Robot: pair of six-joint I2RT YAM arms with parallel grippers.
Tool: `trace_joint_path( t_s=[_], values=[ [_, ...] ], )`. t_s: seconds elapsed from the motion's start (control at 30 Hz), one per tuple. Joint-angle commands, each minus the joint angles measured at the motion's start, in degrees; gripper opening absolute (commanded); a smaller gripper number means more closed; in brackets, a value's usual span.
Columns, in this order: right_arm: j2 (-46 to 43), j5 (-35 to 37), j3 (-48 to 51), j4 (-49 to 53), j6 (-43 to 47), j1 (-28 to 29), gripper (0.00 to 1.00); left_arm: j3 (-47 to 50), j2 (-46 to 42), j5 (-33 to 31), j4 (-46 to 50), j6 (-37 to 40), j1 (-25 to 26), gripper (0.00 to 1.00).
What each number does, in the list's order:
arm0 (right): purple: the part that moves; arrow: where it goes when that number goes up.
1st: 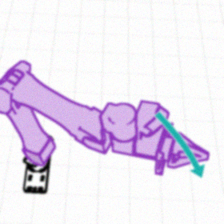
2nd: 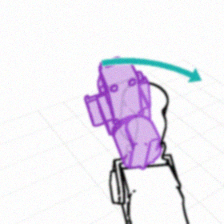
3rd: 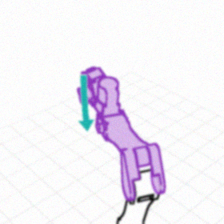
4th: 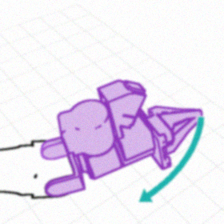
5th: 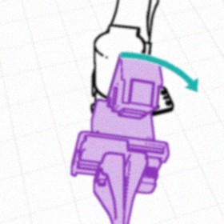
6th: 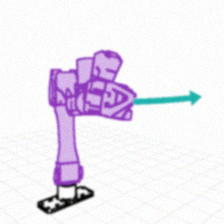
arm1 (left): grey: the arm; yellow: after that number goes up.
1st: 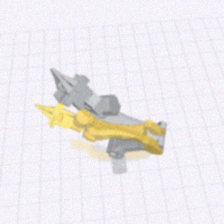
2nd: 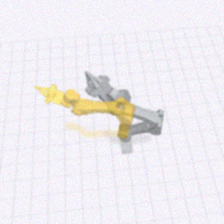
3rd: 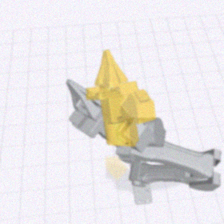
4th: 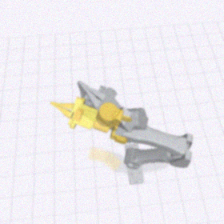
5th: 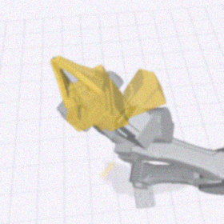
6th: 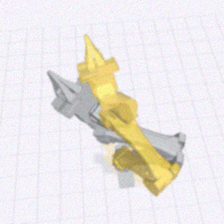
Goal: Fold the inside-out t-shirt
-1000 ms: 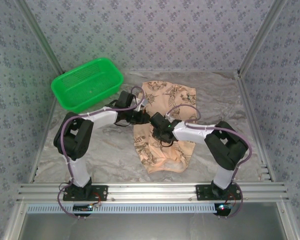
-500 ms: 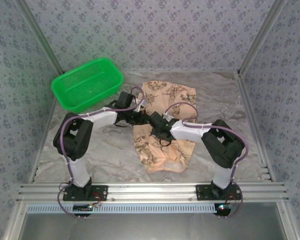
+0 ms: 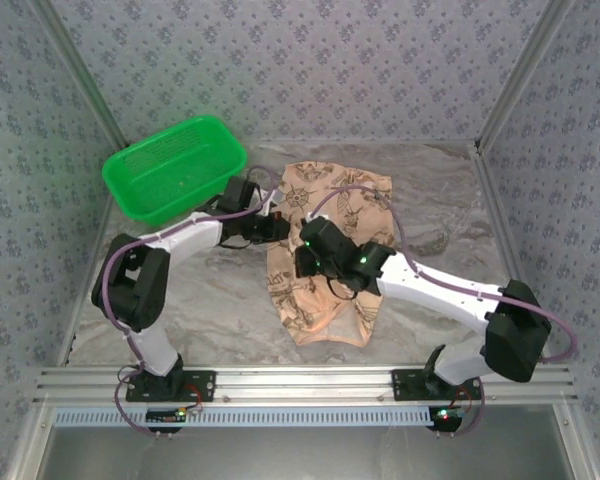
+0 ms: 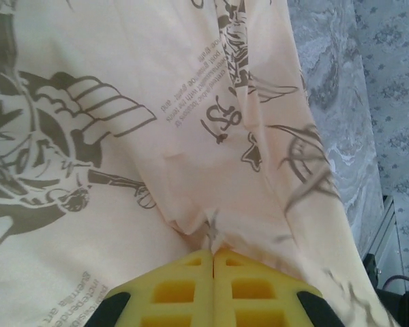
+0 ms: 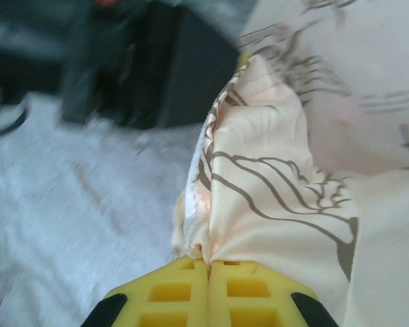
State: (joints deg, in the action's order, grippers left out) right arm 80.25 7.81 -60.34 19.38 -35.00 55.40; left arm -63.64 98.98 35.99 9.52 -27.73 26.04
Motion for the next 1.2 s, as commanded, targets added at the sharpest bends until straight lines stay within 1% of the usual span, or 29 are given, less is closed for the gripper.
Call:
trace_joint_path(
  t_s=[0.0,0.03,0.07,0.1,0.17,0.2,0.23,0.3,0.33,0.4,0.43,0.47,0.5,0.53,0.6,0.7,0.83,0.9,0.97,1.03,1.07,1.1,1.17],
  values=[
    [-1.1,-8.9,2.9,-0.6,6.0,2.7,0.01,2.7,-4.1,-2.6,3.0,0.3,-1.7,0.00],
    [-0.6,-13.3,3.4,-2.3,8.3,3.7,0.02,3.5,-4.9,-3.6,3.7,1.0,-2.2,0.00],
    [0.3,-15.9,3.4,-2.7,9.7,4.6,0.03,4.3,-5.7,-4.4,4.4,1.7,-2.6,0.00],
    [1.6,-17.5,3.1,-2.9,10.6,5.7,0.07,5.3,-6.8,-5.6,4.9,2.6,-3.1,0.00],
    [5.1,-21.2,2.1,-2.9,11.2,7.2,0.20,7.6,-8.6,-7.2,5.2,4.0,-3.8,0.00],
    [6.7,-23.3,1.6,-3.1,11.0,7.6,0.25,8.9,-9.4,-8.0,5.1,4.5,-4.1,0.01],
    [7.9,-24.0,1.0,-3.0,10.6,8.0,0.28,10.1,-10.0,-8.4,4.8,4.5,-4.5,0.01],
    [8.1,-21.3,0.4,-1.8,9.6,8.1,0.37,12.4,-10.9,-8.2,3.4,3.5,-5.2,0.05],
    [7.5,-18.1,0.1,-0.5,9.4,7.8,0.40,13.5,-11.4,-7.6,2.2,2.8,-5.3,0.09],
    [6.3,-12.1,-0.3,2.0,10.6,7.4,0.41,15.6,-12.2,-6.8,-0.3,2.0,-5.3,0.16],
    [6.0,-9.5,-0.3,3.0,11.7,7.1,0.42,16.2,-12.3,-7.2,-0.8,1.8,-5.3,0.23],
    [6.0,-7.0,-0.3,4.2,12.2,6.9,0.42,16.5,-12.4,-8.1,-0.5,1.8,-5.4,0.33],
    [6.1,-4.9,-0.4,5.1,12.4,6.9,0.44,16.5,-12.2,-9.0,0.2,1.8,-5.4,0.40],
    [6.6,-3.1,-0.5,6.2,13.0,6.8,0.46,16.6,-12.3,-9.5,1.0,2.0,-5.6,0.44],
    [7.4,0.8,-1.1,9.3,11.8,6.5,0.50,17.6,-13.0,-9.4,1.5,1.8,-5.7,0.47],
    [7.4,2.9,0.6,11.7,8.2,5.8,0.54,20.5,-15.2,-8.8,2.3,0.3,-5.7,0.48],
    [6.5,-0.2,5.0,9.3,5.4,3.5,0.55,26.6,-21.6,-7.5,1.6,-3.5,-5.7,0.48],
    [6.5,-0.4,6.6,8.7,5.1,2.9,0.55,29.5,-24.8,-7.1,0.7,-5.3,-5.6,0.48],
    [6.8,-0.2,8.3,8.0,5.0,2.2,0.55,32.5,-27.7,-6.6,-3.2,-7.9,-5.4,0.49],
    [7.3,-0.8,9.4,7.4,4.7,1.1,0.52,34.4,-28.4,-6.3,-7.4,-10.1,-4.9,0.50],
    [7.4,-1.2,9.7,7.2,4.5,0.6,0.48,34.8,-27.7,-6.7,-8.6,-10.8,-4.6,0.50],
    [7.4,-1.5,10.0,7.1,4.5,0.1,0.42,34.6,-26.8,-6.7,-9.4,-11.0,-4.3,0.50],
    [6.7,-0.9,11.1,6.5,4.5,-0.1,0.21,33.6,-23.6,-6.3,-11.0,-11.4,-3.2,0.49]
  ],
)
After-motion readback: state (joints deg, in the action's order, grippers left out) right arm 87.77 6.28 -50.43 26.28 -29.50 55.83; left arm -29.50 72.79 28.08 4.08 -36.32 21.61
